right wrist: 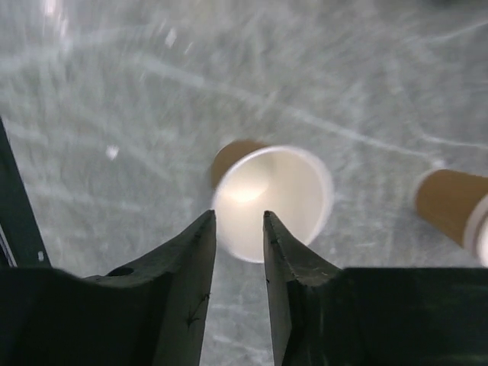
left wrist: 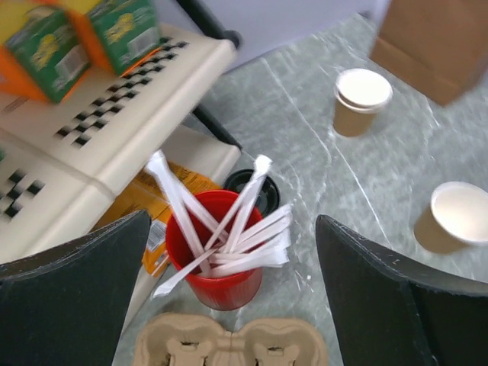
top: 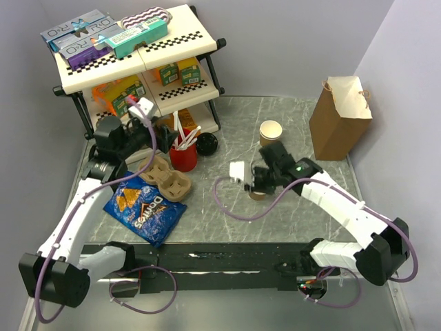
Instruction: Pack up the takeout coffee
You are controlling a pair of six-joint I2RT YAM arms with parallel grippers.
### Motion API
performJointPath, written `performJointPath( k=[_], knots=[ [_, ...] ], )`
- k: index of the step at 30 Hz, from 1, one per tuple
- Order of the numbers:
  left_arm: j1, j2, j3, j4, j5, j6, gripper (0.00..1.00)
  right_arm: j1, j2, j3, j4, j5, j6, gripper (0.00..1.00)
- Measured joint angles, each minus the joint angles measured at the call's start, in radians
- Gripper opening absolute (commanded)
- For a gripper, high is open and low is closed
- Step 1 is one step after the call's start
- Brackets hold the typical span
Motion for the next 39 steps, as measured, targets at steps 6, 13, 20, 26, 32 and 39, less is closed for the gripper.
performJointPath(
  k=[6,13,20,26,32,39],
  knots=[
    [-0.108,0.173,0.275,-0.189,0.061,0.139,0.9,-0.15,0.015,0.214,0.076,-0.094,0.24,0.48],
    [-0.304,0.488,0.703,-0.463,-0.036,0.252,0.81,-0.418,0.069,0.376,0.188,-0.1,0.589,0.64],
    [-0.47,0.743,0.807,-0.586,-0.273,0.173,0.72,-0.555,0.067,0.378,0.209,-0.074,0.806,0.66],
    [-0.479,0.937,0.862,-0.646,-0.409,0.068,0.53,-0.615,0.035,0.336,0.218,-0.096,0.906,0.66],
    [-0.465,1.048,0.929,-0.646,-0.489,0.028,0.47,-0.637,0.025,0.3,0.216,-0.135,0.948,0.66],
    [-0.465,1.122,0.963,-0.626,-0.555,0.02,0.47,-0.642,0.027,0.299,0.213,-0.163,0.961,0.66]
  ],
)
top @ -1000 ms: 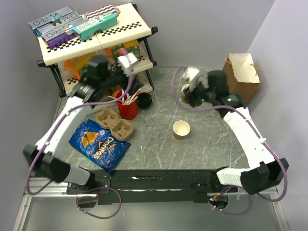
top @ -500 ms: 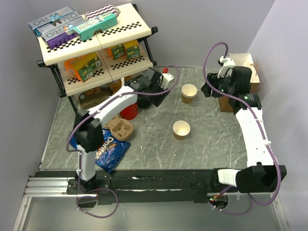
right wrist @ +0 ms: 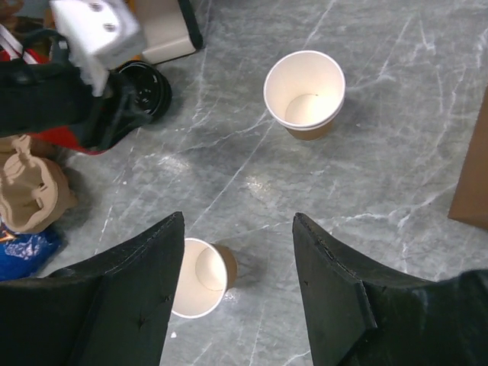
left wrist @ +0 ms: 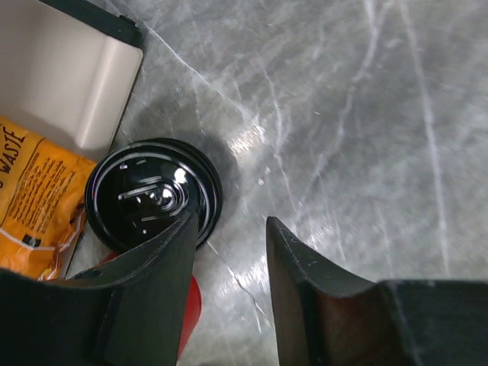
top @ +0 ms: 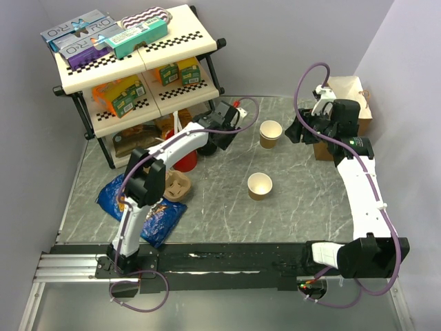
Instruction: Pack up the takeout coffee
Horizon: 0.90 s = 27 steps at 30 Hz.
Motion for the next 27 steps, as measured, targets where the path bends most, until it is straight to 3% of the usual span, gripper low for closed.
performJointPath(
  k=[13,27],
  knots=[
    [0.047,0.146,0.12,0.007,-0.055,0.009,0.41,0.0,0.024,0.002,-0.003,-0.038,0.023,0.65],
    [0.071,0.161,0.137,-0.005,-0.034,0.005,0.38,-0.002,0.024,0.002,-0.003,-0.037,0.022,0.65]
  ],
)
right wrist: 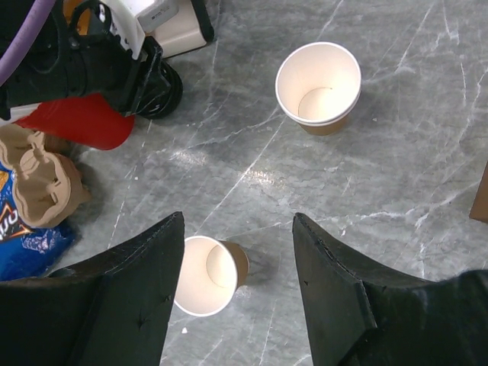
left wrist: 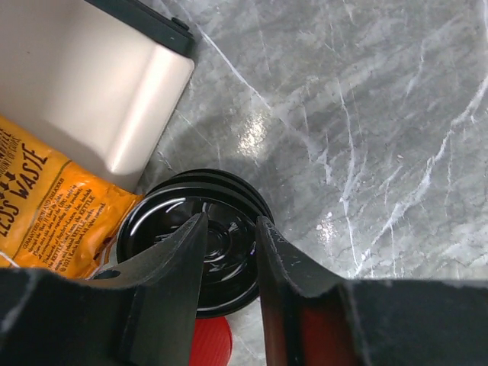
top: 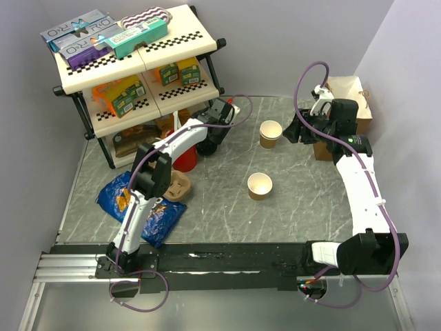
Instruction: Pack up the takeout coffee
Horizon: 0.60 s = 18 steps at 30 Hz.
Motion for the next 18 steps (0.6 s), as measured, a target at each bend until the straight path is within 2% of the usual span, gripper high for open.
performJointPath(
  k=[12,18],
  knots=[
    [-0.001,0.004,0.0,-0.01,0.032,-0.007,0.4,0.0,0.014,0.0,0.0,-0.002,0.0,0.66],
    [-0.001,0.028,0.0,-0.01,0.035,-0.007,0.38,0.0,0.031,0.0,0.0,-0.005,0.0,0.66]
  ],
)
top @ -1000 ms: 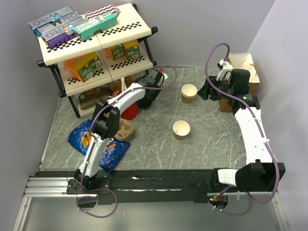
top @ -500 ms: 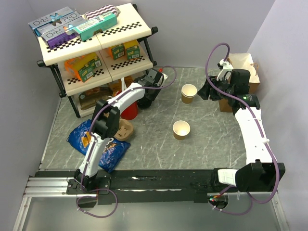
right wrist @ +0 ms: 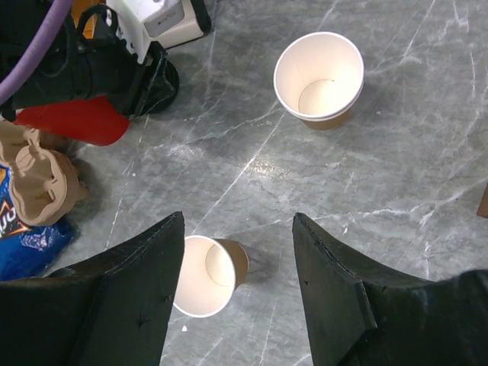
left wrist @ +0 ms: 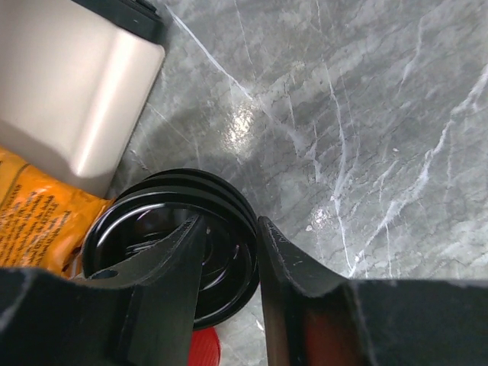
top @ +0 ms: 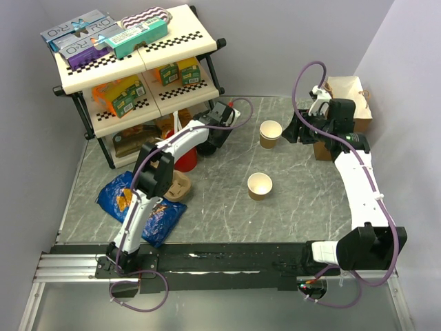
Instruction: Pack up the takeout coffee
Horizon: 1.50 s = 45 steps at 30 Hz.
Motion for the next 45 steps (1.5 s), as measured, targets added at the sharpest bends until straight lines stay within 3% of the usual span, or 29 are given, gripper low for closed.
performJointPath(
  k=[10,14,19,26,35,40,41,45],
  knots=[
    [0.0,0.011,0.0,-0.001,0.002,0.0,0.27,0.0,0.019,0.003,0.0,-0.005,0.0,0.66],
    [0.0,0.011,0.0,-0.006,0.002,0.001,0.12,0.0,0.023,0.003,0.002,-0.011,0.0,0.66],
    [0.0,0.011,0.0,-0.019,0.002,0.004,0.01,0.0,0.037,0.003,0.003,-0.014,0.001,0.66],
    [-0.001,-0.01,-0.013,-0.035,0.016,0.004,0.01,0.0,0.045,0.004,0.006,-0.019,0.008,0.66],
    [-0.001,-0.174,-0.021,-0.064,0.097,0.011,0.01,0.0,0.066,0.032,0.013,-0.034,0.02,0.66],
    [0.0,-0.234,0.014,-0.1,0.228,0.016,0.01,-0.001,0.087,0.04,0.015,-0.076,-0.005,0.66],
    [0.0,-0.244,0.014,-0.106,0.258,0.021,0.01,-0.002,0.089,0.04,0.015,-0.09,-0.019,0.67],
    [0.007,-0.311,-0.044,-0.113,0.455,0.095,0.01,-0.002,0.092,0.04,0.013,-0.2,-0.12,0.87]
  ],
)
